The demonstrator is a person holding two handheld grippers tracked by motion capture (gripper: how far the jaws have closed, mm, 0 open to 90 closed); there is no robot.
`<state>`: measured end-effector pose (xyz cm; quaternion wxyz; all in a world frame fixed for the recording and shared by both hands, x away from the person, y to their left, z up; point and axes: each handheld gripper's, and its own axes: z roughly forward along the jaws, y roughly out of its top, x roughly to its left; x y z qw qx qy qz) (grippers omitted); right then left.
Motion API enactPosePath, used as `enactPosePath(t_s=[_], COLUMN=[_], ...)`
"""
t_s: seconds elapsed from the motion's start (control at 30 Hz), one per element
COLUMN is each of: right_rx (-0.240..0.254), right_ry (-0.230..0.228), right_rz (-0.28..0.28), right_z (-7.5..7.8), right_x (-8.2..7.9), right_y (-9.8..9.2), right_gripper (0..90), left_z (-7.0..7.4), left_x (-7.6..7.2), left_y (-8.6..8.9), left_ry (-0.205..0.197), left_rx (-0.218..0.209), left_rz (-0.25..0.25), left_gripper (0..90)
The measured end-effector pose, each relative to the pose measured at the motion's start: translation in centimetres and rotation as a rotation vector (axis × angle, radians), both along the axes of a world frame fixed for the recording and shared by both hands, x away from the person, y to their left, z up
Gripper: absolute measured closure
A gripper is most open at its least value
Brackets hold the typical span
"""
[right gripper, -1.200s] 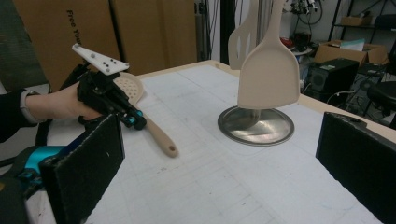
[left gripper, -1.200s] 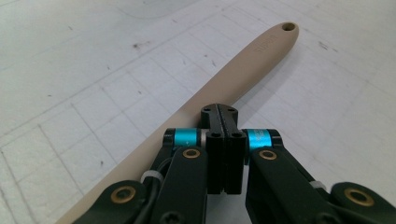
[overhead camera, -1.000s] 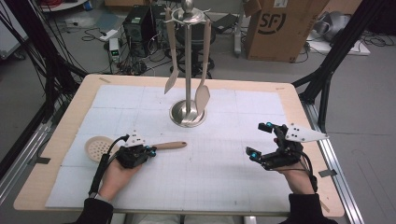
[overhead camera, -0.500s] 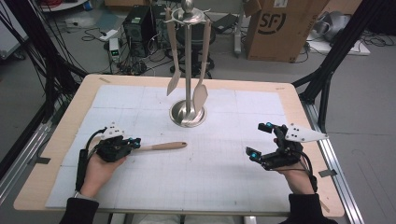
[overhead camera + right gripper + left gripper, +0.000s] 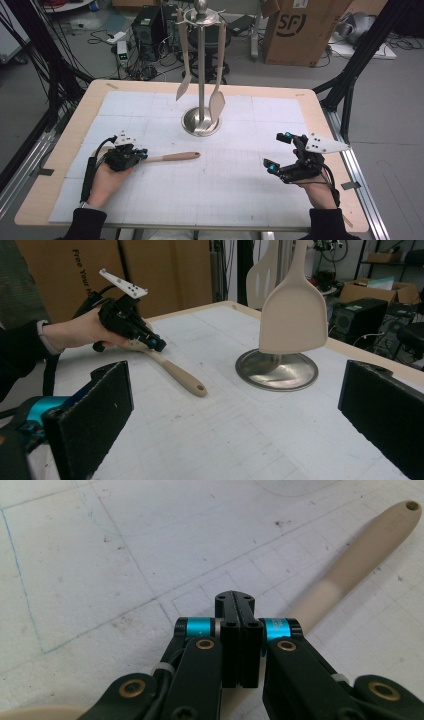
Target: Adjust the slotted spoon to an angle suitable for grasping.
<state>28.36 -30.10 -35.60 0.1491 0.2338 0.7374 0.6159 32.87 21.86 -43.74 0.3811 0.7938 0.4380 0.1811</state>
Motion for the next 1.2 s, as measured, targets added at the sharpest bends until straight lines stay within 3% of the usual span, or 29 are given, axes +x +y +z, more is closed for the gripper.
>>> enactPosePath(t_s=[0.3,0.37,0.67,0.93,1.2], right_rx=[0.001,0.002,0.003,0.003,0.004], right_ry=[0.002,0.002,0.006,0.001,-0.002], right_rz=[0.002,0.002,0.003,0.004,0.009], right_z=[-0.1,-0.1,-0.1,0.0,0.1], right_x=[0.1,0.1,0.1,0.1,0.2], right_y=[0.0,0.0,-0.1,-0.1,0.1], right_gripper=[0.2,0.2,0.2,0.2,0.2], left_z=[-0.2,-0.4,-0.4,-0.4,-0.3], left_x=[-0.1,0.0,-0.9,-3.3,-6.7], left_y=[0.1,0.0,0.5,1.5,2.8], left_ry=[0.011,0.027,0.033,0.043,0.046], left_rx=[0.018,0.044,0.036,0.007,0.022], left_rz=[0.002,0.011,0.008,0.032,0.06], left_gripper=[89.9,89.9,90.0,90.0,90.0])
